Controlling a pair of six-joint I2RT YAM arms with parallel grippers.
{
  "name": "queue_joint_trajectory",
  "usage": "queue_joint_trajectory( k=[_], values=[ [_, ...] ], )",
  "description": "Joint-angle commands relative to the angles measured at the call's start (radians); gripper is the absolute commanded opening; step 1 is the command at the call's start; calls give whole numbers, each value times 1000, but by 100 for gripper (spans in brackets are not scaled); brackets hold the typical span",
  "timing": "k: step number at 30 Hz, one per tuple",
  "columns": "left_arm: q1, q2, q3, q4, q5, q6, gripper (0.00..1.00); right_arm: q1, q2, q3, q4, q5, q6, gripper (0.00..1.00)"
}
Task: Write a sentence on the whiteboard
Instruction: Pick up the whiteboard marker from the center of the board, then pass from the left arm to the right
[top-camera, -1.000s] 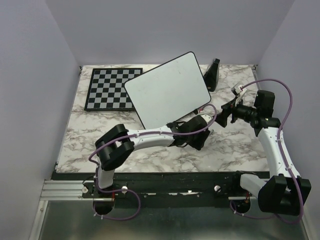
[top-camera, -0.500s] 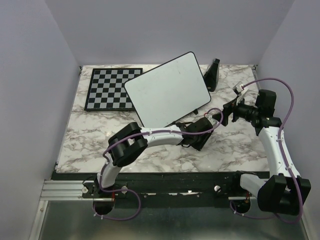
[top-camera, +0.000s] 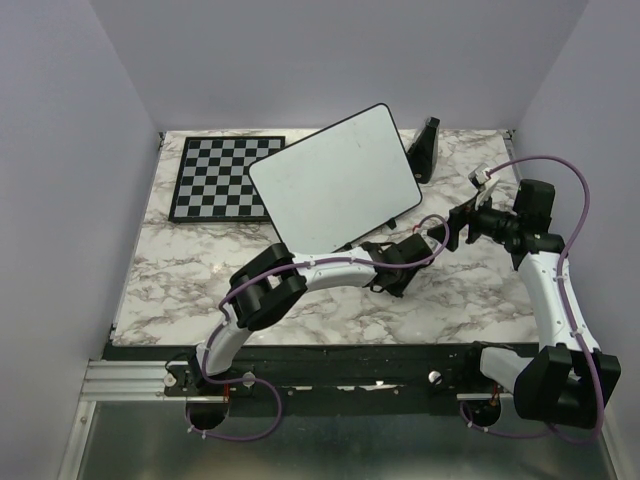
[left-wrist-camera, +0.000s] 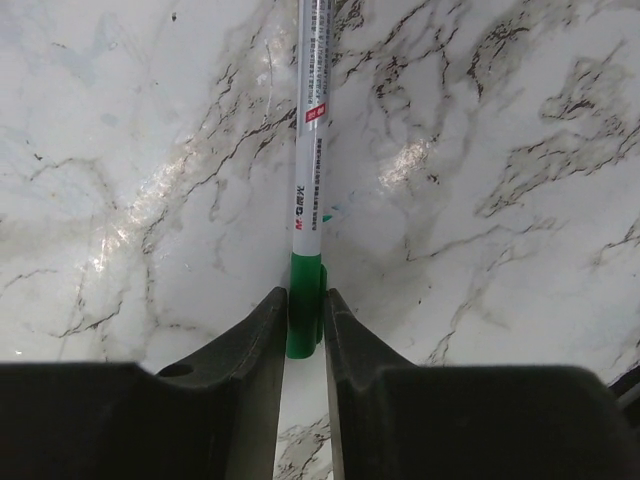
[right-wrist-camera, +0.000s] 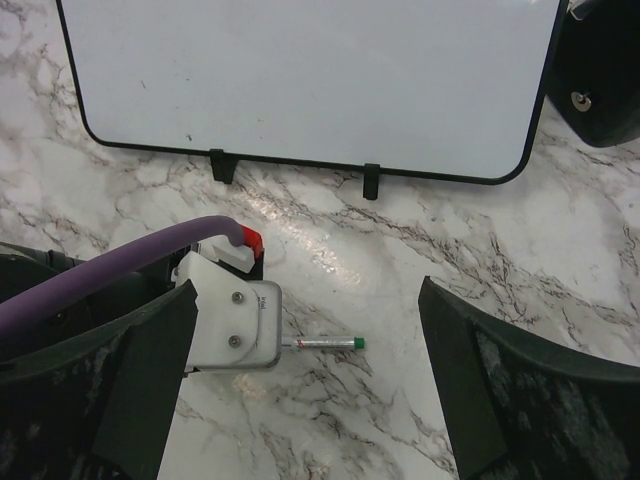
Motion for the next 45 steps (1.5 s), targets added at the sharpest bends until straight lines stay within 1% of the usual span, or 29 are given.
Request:
queue_joint_trajectory(
  k=[1,4,6,7,9,10,14,15,22,27,33,34,38,39,41,45],
  values=[
    [-17,30,3,-98,-47,33,29,4,9,31,-28,-12,7,100],
    [-20,40,-5,-103,-38,36,28,4,10,34,-30,-14,7,100],
    [-20,49,-5,-103,-35,36,26,3,13,32,-28,-14,5,100],
    [-20,50,-5,-101,-34,39,18,3,13,32,-30,-11,5,100],
    [-20,43,-19,-95,-43,36,8,3,18,31,-30,-11,4,100],
    [-20,35,-29,-80,-53,34,0,3,19,31,-31,-12,4,100],
    [-18,-32,-109,-6,-90,31,0,1,32,32,-33,-14,4,100],
    [-17,-67,-155,15,-98,31,0,1,32,34,-33,-14,2,100],
    [-12,-210,-334,223,-179,43,0,1,58,31,-43,-49,-1,100],
    [-12,-287,-442,337,-208,69,0,1,121,42,-76,-84,-12,99],
    [-12,-332,-532,474,-235,99,0,13,220,40,-82,-211,25,99],
    [-12,-336,-542,501,-238,102,0,20,234,40,-80,-233,42,99],
    [-12,-361,-578,555,-258,108,0,58,314,33,-37,-235,137,97],
    [-14,-376,-598,567,-262,108,0,76,325,22,4,-229,167,96],
    [-14,-390,-618,609,-270,102,0,95,352,2,56,-189,258,95],
    [-12,-402,-649,647,-281,89,0,145,391,-35,154,-114,356,95]
  ],
)
